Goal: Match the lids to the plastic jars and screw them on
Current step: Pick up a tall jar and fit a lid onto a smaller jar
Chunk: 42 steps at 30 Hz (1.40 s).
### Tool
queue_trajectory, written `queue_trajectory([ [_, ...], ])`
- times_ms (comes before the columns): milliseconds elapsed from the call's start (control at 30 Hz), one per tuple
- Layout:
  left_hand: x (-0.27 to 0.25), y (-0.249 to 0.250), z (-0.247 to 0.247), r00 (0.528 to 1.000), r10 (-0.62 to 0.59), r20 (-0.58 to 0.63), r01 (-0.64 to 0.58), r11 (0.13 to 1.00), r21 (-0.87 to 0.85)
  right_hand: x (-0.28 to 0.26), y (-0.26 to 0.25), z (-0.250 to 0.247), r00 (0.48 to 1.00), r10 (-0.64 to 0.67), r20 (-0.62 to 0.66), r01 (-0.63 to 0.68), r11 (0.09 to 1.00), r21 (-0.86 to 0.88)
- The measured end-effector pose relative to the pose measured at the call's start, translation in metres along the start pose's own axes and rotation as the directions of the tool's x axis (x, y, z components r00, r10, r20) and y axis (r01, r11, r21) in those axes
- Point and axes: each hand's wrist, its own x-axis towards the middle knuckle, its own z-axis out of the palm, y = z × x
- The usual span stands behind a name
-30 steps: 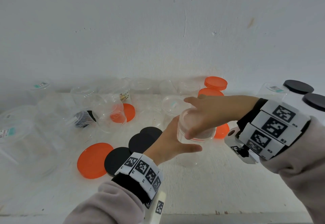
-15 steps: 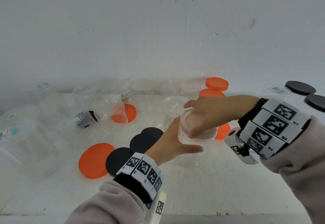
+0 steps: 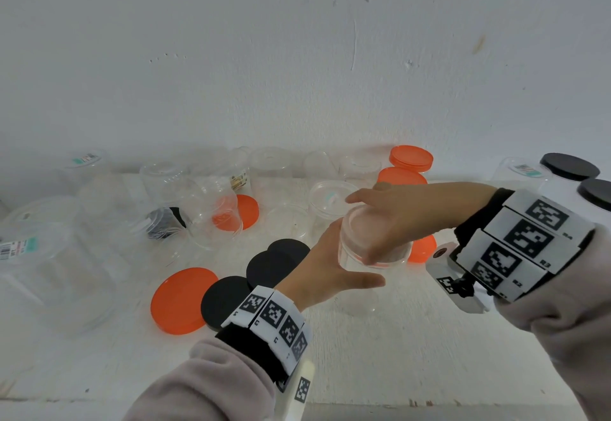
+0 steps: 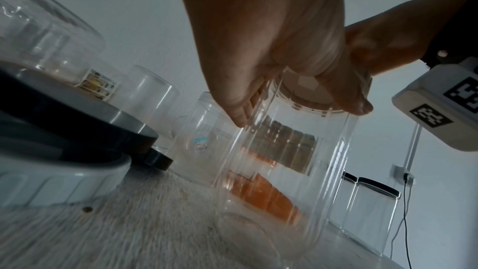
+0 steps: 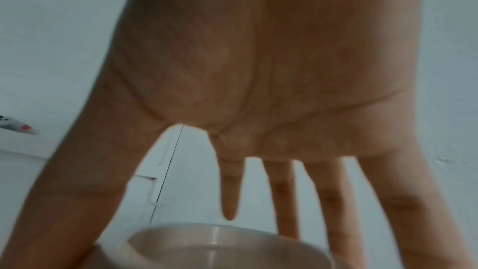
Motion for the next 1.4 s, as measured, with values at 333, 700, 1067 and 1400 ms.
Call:
queue_trajectory([
  [333, -0.001, 0.005, 0.0, 1.0, 0.013, 0.027, -0.014, 1.0, 0.011, 0.004, 0.001, 0.0, 0.999, 0.0, -0.045, 0.001, 1.0, 0.007],
  [700, -0.001, 0.0, -0.001, 0.999, -0.036, 0.01, 0.036, 0.999, 0.003, 0.007, 0.011, 0.008, 0.994, -0.093, -0.064, 0.095, 0.995, 0.024],
  [1067, -0.004, 0.003, 0.0, 1.0, -0.015, -0.016, 0.014, 0.999, -0.045, 0.005, 0.018, 0.039, 0.944, -0.161, -0.289, 0.182, 0.982, 0.046],
  [1400, -0.006, 0.012, 0.001, 0.999, 0.036, -0.004, -0.036, 0.999, -0.033, 0.003, 0.013, 0.054, 0.885, -0.112, -0.452, 0.202, 0.967, 0.157],
])
